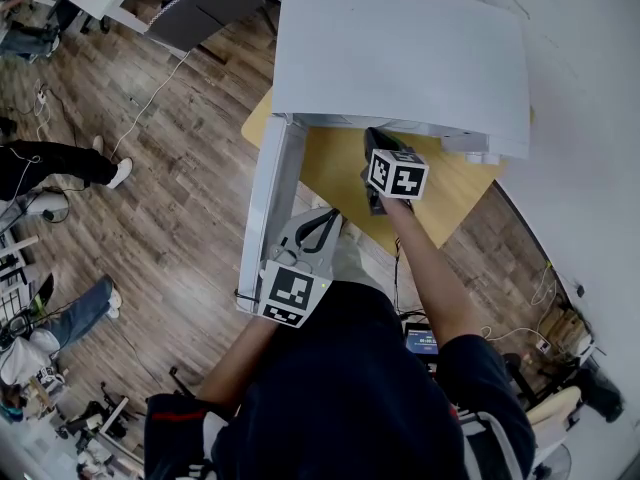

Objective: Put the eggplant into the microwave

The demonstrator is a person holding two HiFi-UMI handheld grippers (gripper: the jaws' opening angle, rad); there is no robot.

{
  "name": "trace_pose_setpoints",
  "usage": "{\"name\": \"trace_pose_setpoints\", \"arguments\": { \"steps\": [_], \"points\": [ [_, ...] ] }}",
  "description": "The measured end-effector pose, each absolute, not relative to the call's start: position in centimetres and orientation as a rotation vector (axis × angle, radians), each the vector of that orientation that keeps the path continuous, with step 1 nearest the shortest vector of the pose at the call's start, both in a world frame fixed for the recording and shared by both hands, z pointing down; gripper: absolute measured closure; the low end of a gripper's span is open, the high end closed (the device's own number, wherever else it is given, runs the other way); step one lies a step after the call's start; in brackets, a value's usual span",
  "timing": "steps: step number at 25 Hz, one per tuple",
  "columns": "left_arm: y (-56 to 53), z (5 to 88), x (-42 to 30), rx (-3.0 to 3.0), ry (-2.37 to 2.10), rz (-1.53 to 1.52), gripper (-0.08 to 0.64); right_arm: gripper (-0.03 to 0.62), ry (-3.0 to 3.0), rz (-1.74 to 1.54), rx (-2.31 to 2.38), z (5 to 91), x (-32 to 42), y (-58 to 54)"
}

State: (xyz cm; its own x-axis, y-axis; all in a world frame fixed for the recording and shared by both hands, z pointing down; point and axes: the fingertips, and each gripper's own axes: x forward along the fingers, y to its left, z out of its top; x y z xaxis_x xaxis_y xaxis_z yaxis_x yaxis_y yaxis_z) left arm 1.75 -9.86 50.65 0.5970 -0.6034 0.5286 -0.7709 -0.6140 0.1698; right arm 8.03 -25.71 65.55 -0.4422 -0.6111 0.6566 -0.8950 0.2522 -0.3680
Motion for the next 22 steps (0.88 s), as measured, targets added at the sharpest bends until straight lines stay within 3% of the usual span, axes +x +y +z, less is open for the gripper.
{"name": "trace_pose_setpoints", "arguments": {
  "steps": [22],
  "points": [
    [-11.0,50.4,2.2,2.482,-1.089,0.597,0.543,0.58,-2.238,0.972,1.28,63.0,8.2,-24.3]
  ]
}}
